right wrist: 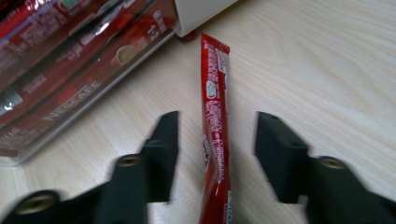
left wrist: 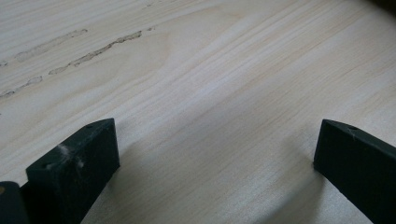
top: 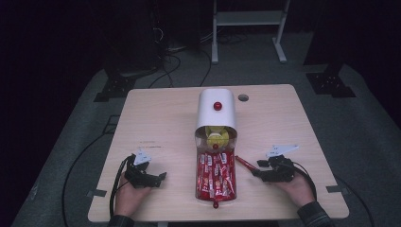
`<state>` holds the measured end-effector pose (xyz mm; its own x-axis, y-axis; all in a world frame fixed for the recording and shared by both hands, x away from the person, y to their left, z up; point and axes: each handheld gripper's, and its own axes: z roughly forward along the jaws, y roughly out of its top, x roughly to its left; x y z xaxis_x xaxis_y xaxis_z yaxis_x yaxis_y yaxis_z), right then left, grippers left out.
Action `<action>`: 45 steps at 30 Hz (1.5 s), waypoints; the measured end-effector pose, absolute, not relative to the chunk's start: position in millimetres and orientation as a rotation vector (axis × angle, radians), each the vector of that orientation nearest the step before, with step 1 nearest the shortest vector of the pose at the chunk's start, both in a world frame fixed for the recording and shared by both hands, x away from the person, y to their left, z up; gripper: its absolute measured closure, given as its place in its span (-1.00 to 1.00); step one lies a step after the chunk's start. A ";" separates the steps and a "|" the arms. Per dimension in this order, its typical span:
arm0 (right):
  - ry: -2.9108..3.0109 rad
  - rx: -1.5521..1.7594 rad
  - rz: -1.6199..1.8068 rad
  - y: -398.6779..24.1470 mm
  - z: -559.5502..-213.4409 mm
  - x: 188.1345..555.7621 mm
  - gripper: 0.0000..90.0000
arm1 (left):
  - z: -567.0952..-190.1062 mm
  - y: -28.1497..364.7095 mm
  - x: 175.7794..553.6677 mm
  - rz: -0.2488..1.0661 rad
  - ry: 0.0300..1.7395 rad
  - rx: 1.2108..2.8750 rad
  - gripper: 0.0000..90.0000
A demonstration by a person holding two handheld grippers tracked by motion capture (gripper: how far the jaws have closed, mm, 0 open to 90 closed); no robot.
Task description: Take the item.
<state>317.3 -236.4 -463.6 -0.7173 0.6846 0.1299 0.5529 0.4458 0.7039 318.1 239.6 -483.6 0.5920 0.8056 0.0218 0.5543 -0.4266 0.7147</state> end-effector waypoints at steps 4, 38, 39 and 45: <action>2.494 1.117 1.128 -239.7 -462.0 316.1 -0.39 | -483.6 239.6 318.1 0.479 1.073 2.144 -1.00; 2.201 1.333 1.093 -325.4 -471.1 314.8 -0.95 | -483.6 239.6 318.1 0.479 1.073 2.144 -1.00; 2.196 1.341 1.075 -328.8 -473.6 316.0 -0.95 | -483.5 239.6 318.1 0.479 1.073 2.144 -1.00; 2.181 1.371 1.032 -335.4 -477.2 318.6 -0.97 | -483.6 239.6 318.1 0.479 1.073 2.144 -1.00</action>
